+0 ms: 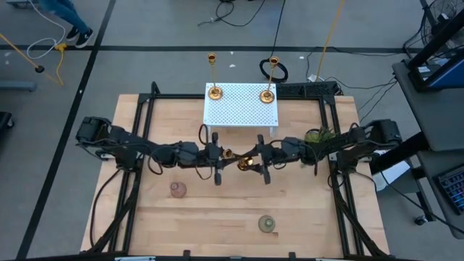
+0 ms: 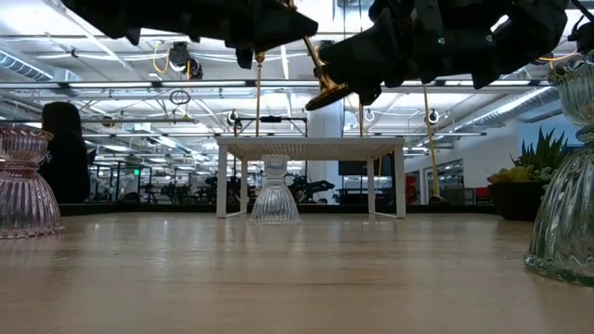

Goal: Pick & Place candle stick holders
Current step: Put the gold candle holder on the shelf aligned with the other gold candle holders

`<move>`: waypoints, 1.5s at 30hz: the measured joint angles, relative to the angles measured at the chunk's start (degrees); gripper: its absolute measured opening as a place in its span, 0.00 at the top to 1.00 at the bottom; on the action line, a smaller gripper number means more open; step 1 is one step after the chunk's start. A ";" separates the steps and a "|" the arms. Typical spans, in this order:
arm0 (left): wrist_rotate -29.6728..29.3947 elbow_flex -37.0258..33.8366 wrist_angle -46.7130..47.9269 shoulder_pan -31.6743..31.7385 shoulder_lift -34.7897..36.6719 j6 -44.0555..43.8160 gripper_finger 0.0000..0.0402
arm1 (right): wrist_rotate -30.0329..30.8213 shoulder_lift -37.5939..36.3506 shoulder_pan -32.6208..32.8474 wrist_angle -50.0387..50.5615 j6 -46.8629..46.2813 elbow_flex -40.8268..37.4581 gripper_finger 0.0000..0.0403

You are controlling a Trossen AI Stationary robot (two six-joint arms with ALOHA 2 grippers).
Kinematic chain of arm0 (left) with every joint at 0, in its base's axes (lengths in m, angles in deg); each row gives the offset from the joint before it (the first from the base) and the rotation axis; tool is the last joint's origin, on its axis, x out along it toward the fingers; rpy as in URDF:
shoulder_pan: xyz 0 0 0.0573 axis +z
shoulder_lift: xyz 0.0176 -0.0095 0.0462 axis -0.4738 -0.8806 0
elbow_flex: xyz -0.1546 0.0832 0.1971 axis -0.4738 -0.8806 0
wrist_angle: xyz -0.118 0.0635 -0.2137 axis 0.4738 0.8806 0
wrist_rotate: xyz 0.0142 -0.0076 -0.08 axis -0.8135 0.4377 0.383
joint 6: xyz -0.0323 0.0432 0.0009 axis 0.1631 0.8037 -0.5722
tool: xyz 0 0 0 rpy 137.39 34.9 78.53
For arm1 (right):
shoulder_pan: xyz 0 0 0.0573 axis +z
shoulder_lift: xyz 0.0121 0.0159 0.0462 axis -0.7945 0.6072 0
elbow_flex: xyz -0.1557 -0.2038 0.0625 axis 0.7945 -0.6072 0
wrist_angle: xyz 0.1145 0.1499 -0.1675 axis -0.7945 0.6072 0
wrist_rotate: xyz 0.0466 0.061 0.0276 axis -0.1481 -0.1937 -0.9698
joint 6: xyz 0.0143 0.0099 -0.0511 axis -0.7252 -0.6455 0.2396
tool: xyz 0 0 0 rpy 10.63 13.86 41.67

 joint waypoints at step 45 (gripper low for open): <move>-0.42 7.28 8.20 0.43 -7.56 -0.76 0.79 | 1.50 -0.07 -1.14 5.65 -0.12 -0.02 0.97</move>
